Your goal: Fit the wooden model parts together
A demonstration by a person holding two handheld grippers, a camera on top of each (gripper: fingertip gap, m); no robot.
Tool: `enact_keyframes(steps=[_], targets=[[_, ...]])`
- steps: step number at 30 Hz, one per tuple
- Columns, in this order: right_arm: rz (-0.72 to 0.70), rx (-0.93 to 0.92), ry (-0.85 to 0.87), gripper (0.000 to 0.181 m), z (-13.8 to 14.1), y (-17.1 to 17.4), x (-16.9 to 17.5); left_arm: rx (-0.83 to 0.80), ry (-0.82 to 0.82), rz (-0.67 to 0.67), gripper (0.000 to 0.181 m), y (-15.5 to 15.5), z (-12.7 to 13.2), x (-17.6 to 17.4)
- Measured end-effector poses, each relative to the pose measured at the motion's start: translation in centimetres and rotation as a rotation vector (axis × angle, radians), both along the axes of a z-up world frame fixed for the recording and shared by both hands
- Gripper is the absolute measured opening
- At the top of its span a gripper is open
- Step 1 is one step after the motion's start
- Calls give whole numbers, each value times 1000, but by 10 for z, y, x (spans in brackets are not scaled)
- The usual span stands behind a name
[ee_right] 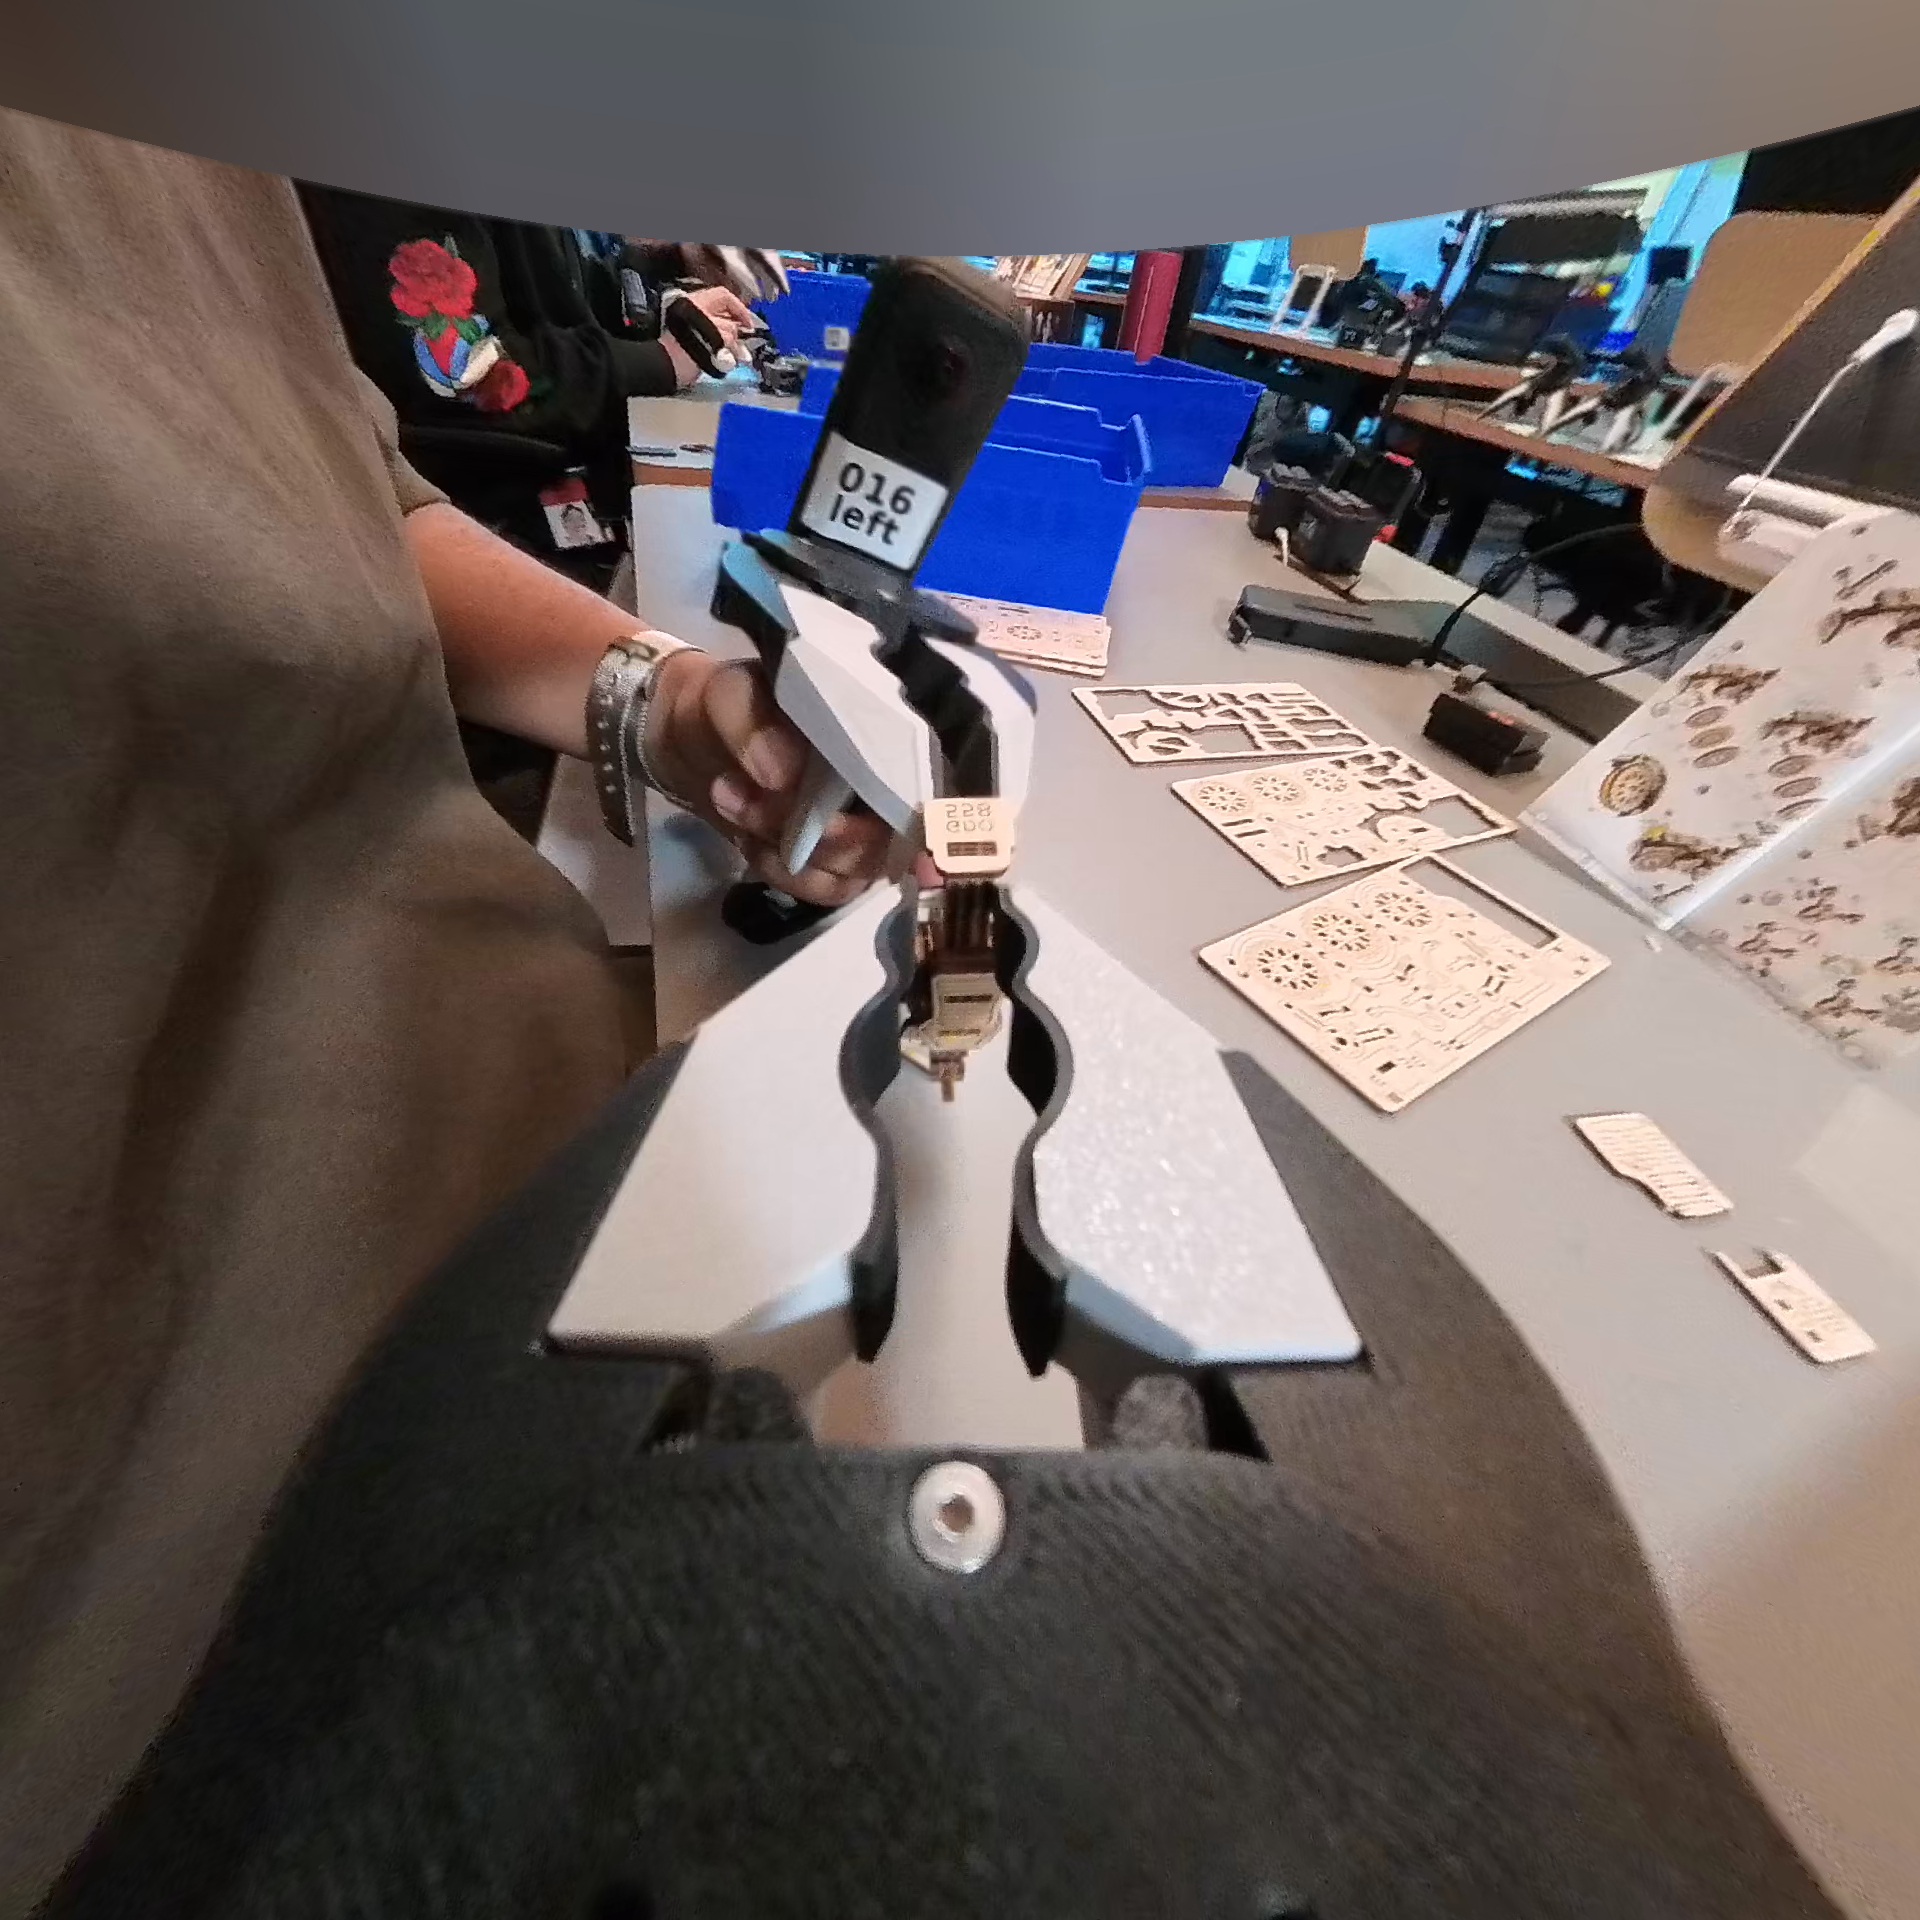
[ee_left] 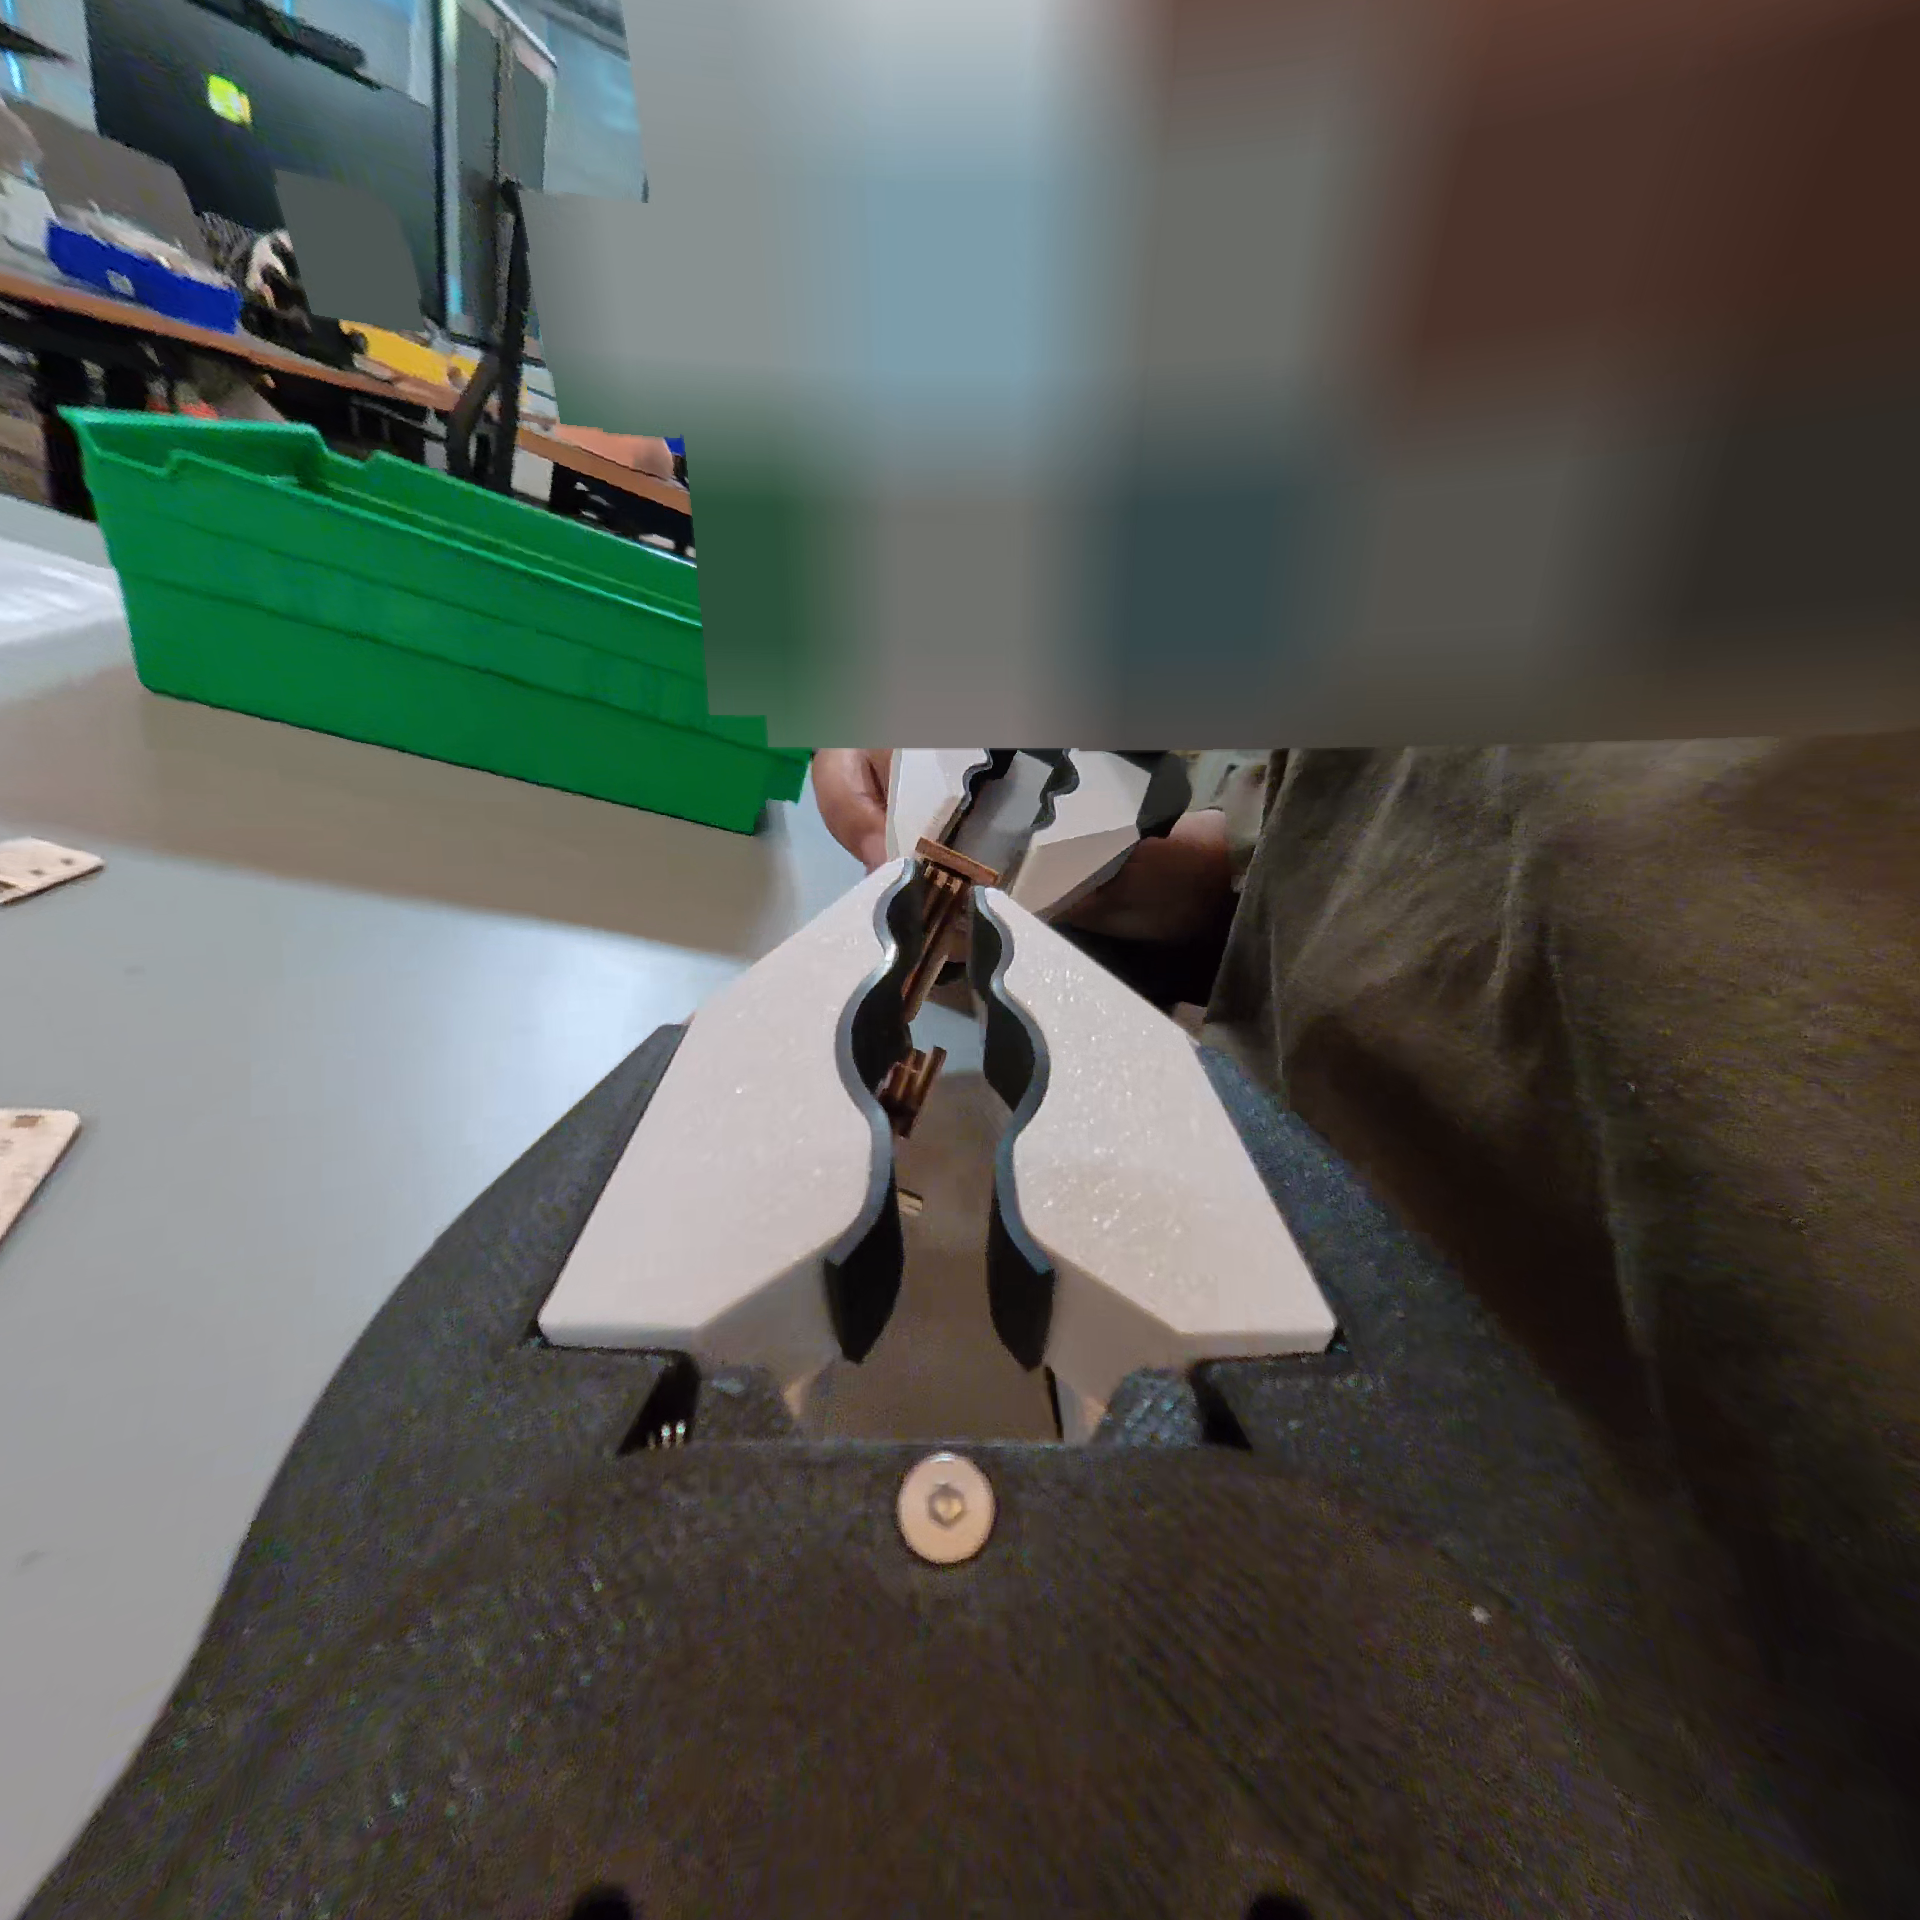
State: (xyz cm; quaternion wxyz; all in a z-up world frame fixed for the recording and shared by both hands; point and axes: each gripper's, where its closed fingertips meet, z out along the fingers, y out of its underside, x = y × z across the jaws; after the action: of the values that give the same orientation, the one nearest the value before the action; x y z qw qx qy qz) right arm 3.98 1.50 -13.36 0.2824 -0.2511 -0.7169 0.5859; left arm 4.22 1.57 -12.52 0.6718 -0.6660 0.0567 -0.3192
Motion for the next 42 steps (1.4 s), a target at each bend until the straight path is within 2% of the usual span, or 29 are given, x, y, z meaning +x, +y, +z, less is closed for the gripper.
enact_keyframes(steps=[6, 17, 31, 36, 40, 42], targets=[[39, -63, -50, 12, 3, 0, 3, -4, -80, -37, 5, 0, 3, 1], [29, 34, -13, 11, -2, -3, 5, 22, 62, -17, 6, -4, -1, 6], [20, 78, 23, 11, 0, -5, 6, 44, 126, 6, 6, -6, 1, 6], [11, 79, 25, 11, 0, -4, 4, 40, 119, 10, 6, -5, 1, 4], [24, -10, 4, 11, 2, -3, 4, 31, 62, -3, 5, -4, 2, 4], [38, -30, -2, 19, 4, -4, 6, 31, 22, -7, 6, -3, 4, 2]])
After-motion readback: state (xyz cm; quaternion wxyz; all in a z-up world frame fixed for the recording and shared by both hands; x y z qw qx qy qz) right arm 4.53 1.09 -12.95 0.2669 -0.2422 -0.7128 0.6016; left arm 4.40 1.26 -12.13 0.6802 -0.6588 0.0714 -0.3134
